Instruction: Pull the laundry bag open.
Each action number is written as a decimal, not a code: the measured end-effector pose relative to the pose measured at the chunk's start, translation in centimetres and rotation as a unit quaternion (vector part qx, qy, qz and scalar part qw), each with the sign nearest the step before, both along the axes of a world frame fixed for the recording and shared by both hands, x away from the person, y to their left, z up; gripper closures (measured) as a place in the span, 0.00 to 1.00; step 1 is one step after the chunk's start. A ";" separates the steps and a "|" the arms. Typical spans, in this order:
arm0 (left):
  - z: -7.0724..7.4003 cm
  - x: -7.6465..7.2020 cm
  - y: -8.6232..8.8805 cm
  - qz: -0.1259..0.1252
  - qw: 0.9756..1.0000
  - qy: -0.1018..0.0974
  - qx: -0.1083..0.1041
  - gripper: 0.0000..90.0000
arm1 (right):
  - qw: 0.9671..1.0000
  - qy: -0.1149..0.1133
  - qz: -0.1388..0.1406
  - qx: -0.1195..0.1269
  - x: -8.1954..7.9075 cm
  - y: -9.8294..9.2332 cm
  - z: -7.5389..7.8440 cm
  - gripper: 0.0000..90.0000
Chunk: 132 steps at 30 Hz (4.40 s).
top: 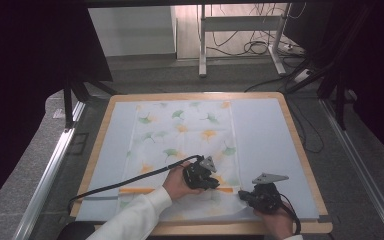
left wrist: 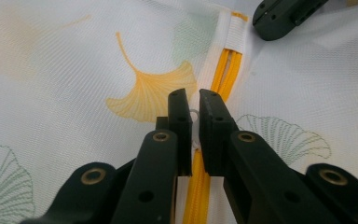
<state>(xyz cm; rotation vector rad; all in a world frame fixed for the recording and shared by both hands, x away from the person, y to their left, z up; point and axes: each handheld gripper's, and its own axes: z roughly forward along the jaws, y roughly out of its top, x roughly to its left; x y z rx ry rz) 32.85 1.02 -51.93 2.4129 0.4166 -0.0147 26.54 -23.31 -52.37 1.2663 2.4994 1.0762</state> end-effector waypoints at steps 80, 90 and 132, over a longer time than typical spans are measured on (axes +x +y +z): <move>0.3 -1.3 4.1 0.012 1.000 -0.001 0.026 0.95 | 1.000 0.017 -0.012 0.014 2.1 0.9 0.0 1.00; 0.2 -1.5 5.7 0.024 0.999 0.006 0.025 0.95 | 1.000 0.017 -0.011 0.015 2.1 0.9 0.0 1.00; 0.1 -2.6 10.5 0.067 0.997 0.015 0.031 0.95 | 1.000 0.013 -0.010 0.014 2.0 0.9 0.0 1.00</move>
